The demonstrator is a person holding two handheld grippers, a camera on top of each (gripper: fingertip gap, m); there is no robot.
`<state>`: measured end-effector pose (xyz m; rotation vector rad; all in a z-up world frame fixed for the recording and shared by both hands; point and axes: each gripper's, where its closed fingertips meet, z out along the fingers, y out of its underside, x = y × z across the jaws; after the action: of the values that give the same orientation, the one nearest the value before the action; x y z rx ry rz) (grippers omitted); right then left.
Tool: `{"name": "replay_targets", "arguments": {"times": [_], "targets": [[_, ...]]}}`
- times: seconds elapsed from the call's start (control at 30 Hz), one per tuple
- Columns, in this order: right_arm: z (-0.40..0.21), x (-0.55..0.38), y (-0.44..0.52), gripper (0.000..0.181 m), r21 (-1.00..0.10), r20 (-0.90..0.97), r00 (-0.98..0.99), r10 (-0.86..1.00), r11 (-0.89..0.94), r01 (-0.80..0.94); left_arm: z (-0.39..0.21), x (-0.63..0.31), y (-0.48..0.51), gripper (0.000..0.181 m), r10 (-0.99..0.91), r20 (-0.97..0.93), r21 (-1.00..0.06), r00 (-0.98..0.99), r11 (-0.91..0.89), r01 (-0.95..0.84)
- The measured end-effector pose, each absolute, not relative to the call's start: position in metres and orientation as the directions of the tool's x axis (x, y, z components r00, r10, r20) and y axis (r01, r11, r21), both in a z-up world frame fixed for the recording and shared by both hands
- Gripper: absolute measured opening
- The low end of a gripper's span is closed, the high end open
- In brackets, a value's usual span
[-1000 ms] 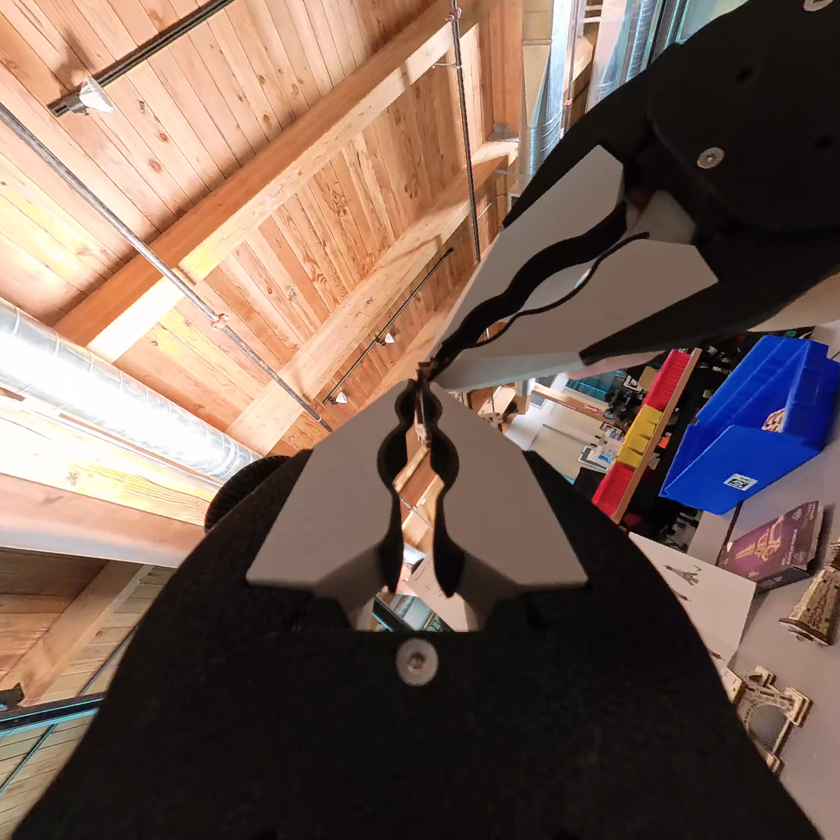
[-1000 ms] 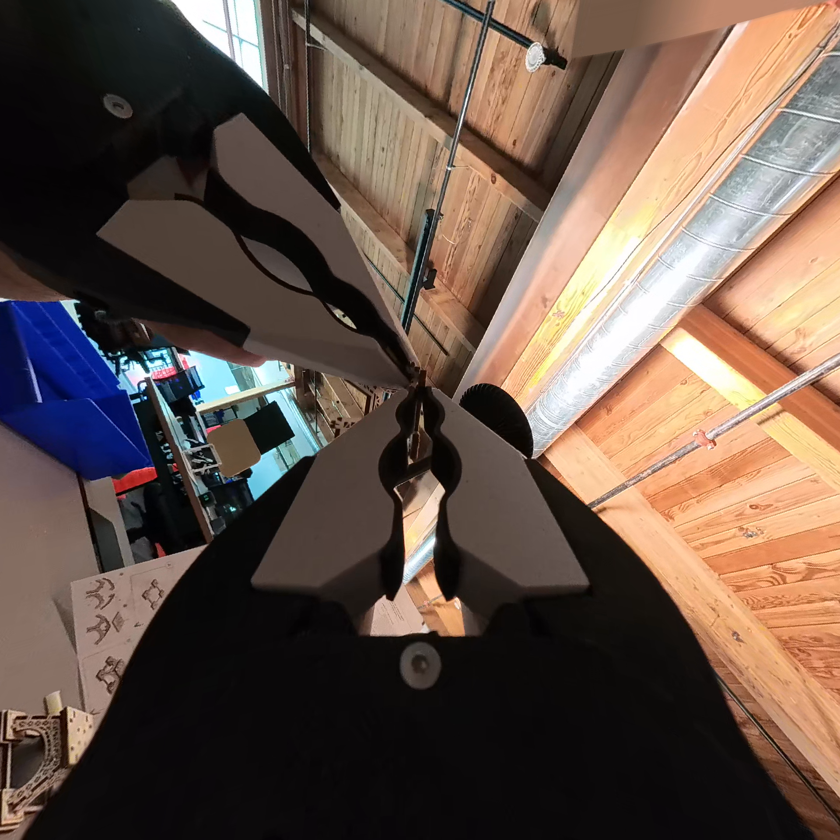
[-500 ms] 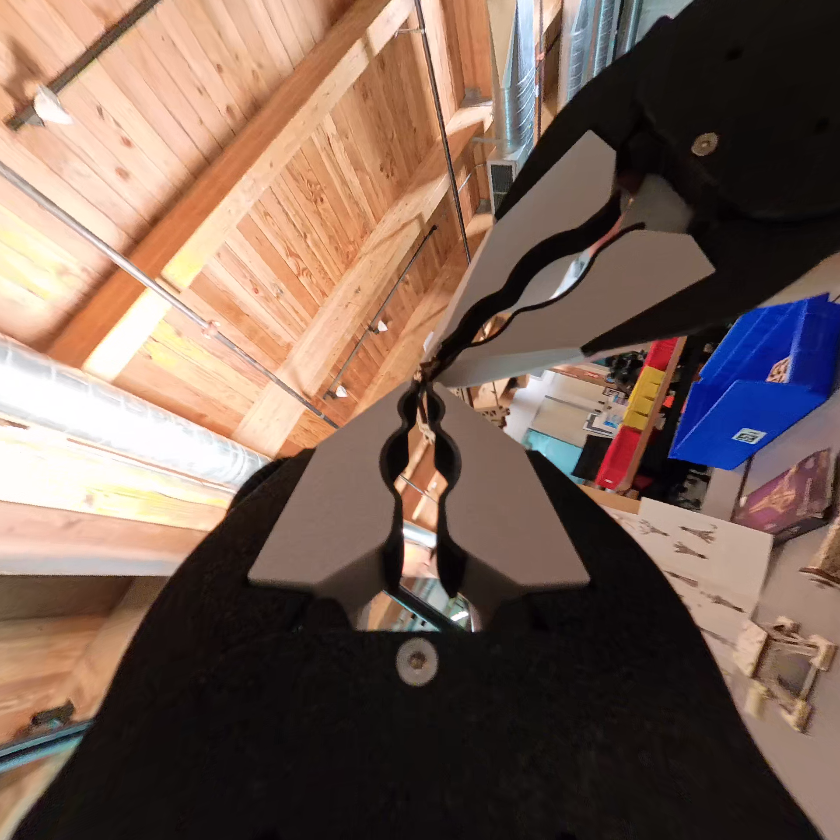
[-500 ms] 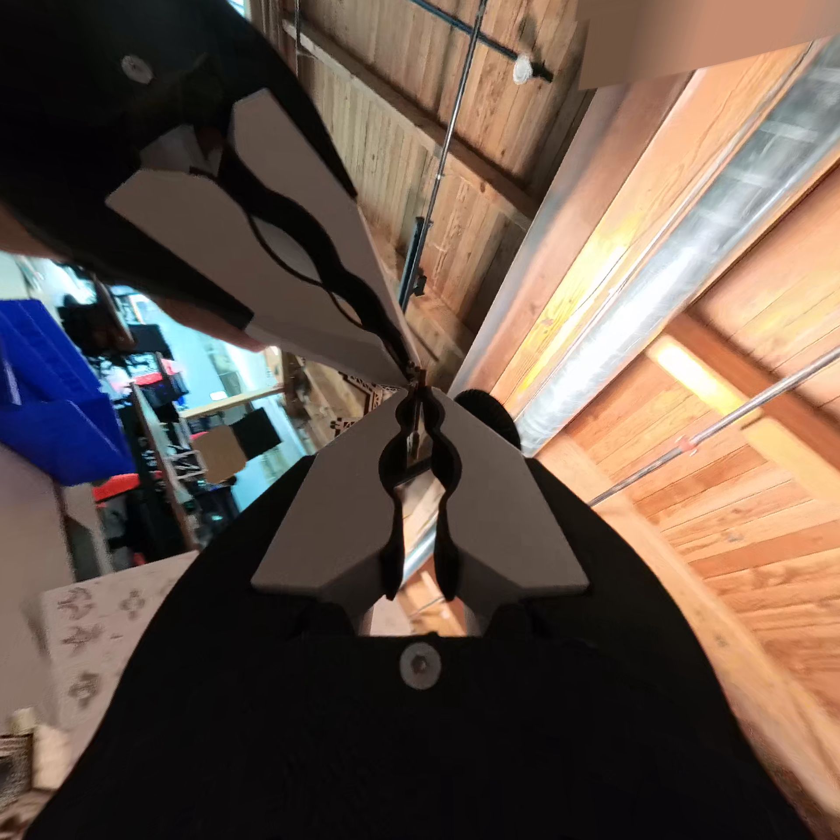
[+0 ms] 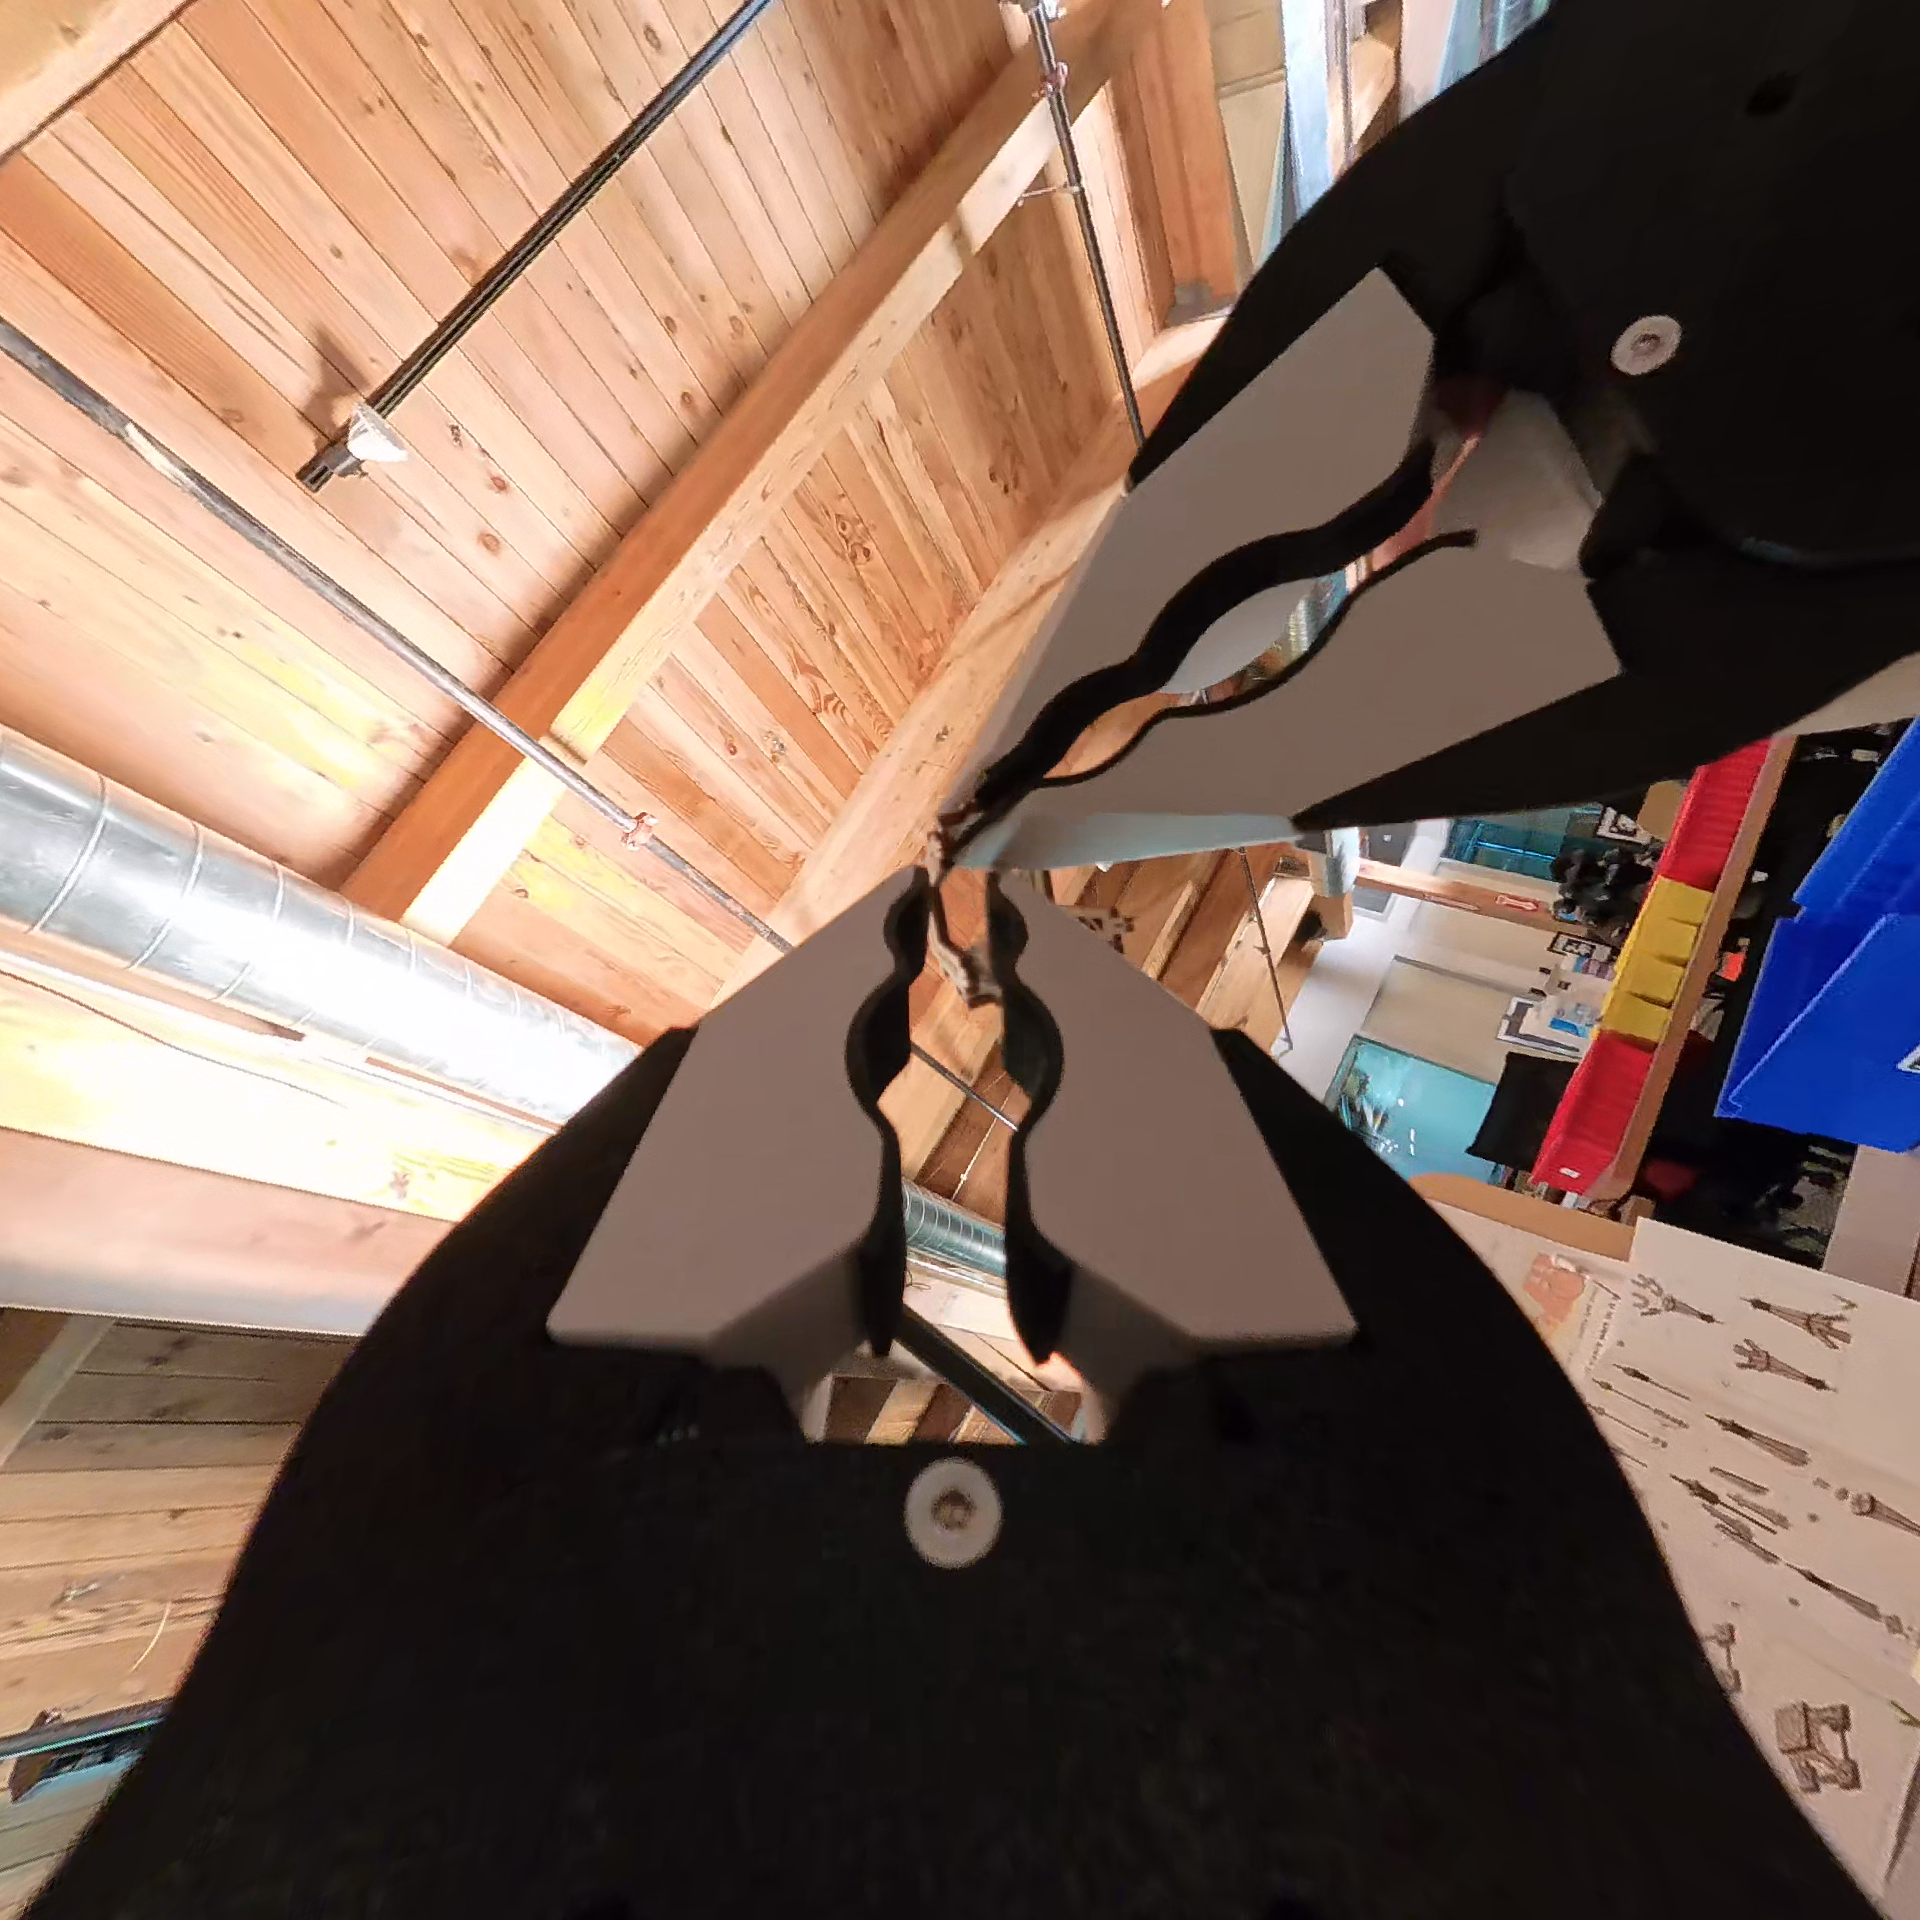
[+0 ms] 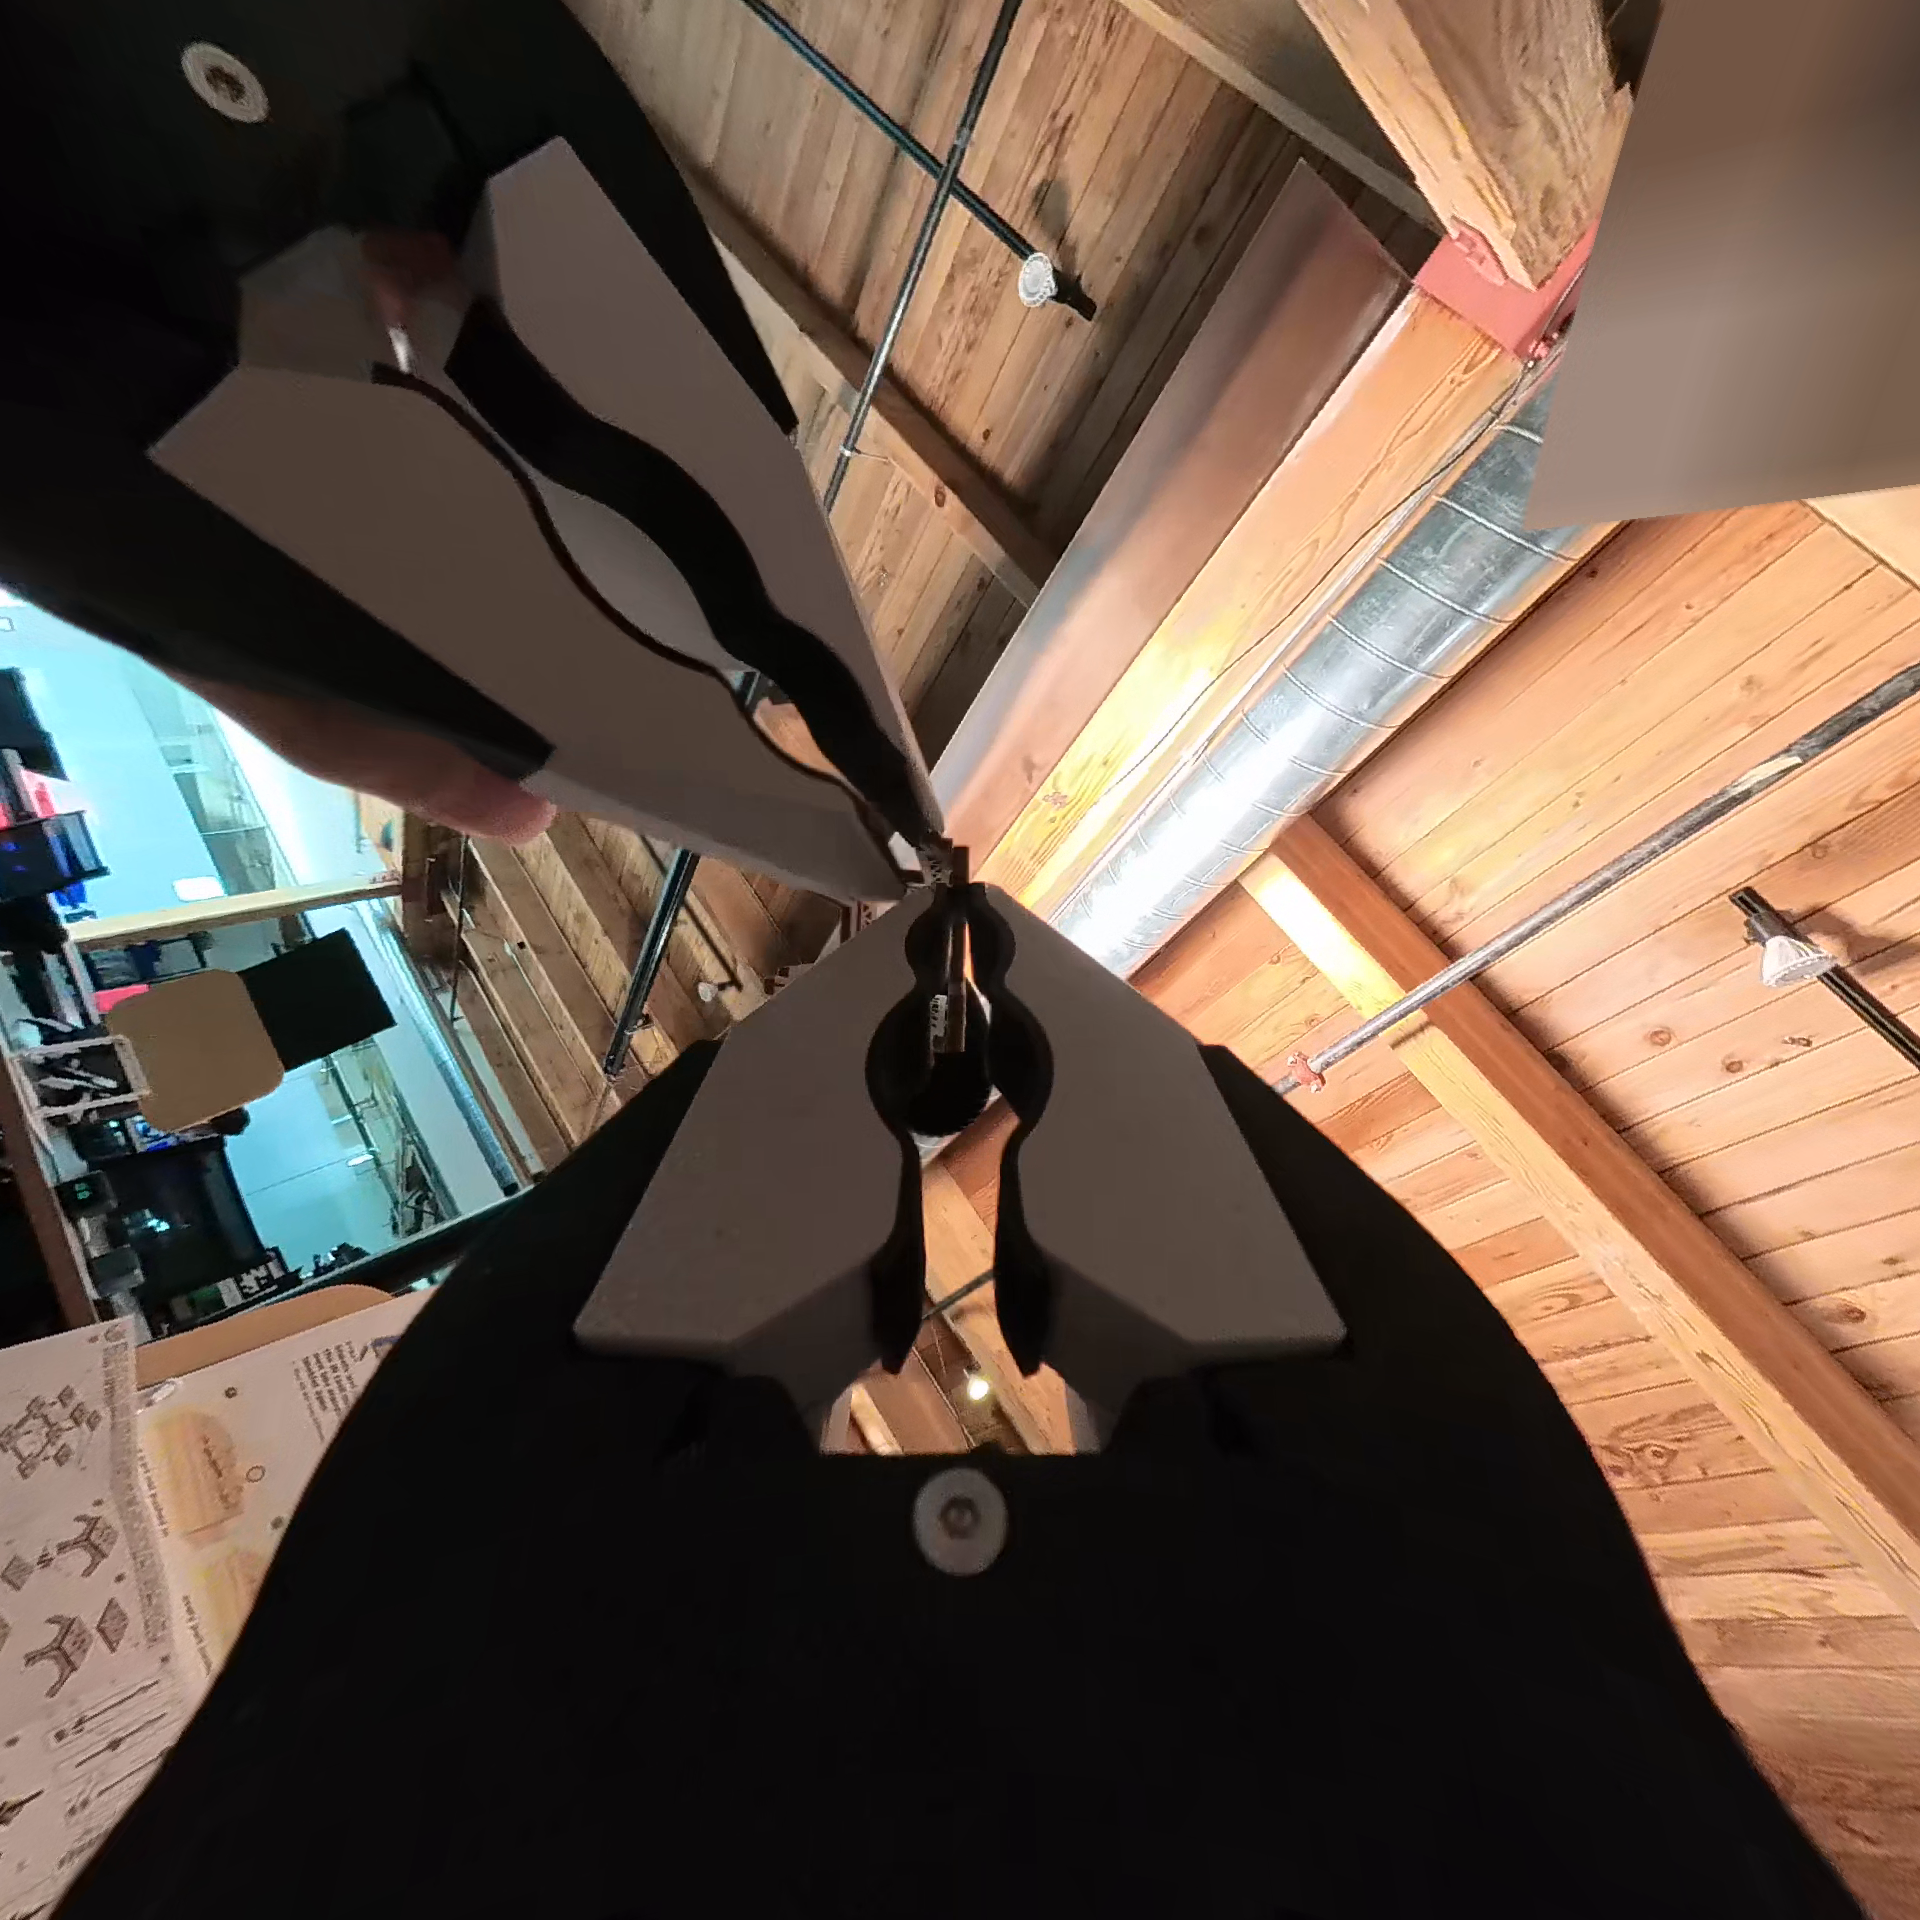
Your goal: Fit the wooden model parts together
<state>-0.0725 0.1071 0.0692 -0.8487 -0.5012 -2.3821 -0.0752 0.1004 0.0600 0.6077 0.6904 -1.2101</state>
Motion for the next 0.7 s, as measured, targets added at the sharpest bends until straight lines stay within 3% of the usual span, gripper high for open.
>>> {"name": "replay_targets", "arguments": {"times": [0.1, 0.23, 0.57, 0.7], "targets": [[0.068, -0.074, 0.109, 0.000, 0.163, 0.667, -0.647, -0.370, -0.774, 0.611, 0.061, -0.070, 0.099, 0.015, -0.622, -0.755, 0.034, 0.208, 0.280, 0.959], [0.067, -0.070, 0.110, 0.000, 0.170, 0.672, -0.653, -0.349, -0.785, 0.595, 0.067, -0.065, 0.103, 0.000, -0.646, -0.724, 0.010, 0.242, 0.341, 0.940], [0.065, -0.070, 0.113, 0.000, 0.184, 0.677, -0.657, -0.331, -0.788, 0.587, 0.070, -0.061, 0.103, 0.001, -0.680, -0.691, -0.034, 0.247, 0.372, 0.928], [0.065, -0.070, 0.112, 0.002, 0.132, 0.694, -0.603, -0.393, -0.754, 0.643, 0.070, -0.061, 0.103, 0.000, -0.684, -0.687, -0.037, 0.245, 0.370, 0.928]]}}
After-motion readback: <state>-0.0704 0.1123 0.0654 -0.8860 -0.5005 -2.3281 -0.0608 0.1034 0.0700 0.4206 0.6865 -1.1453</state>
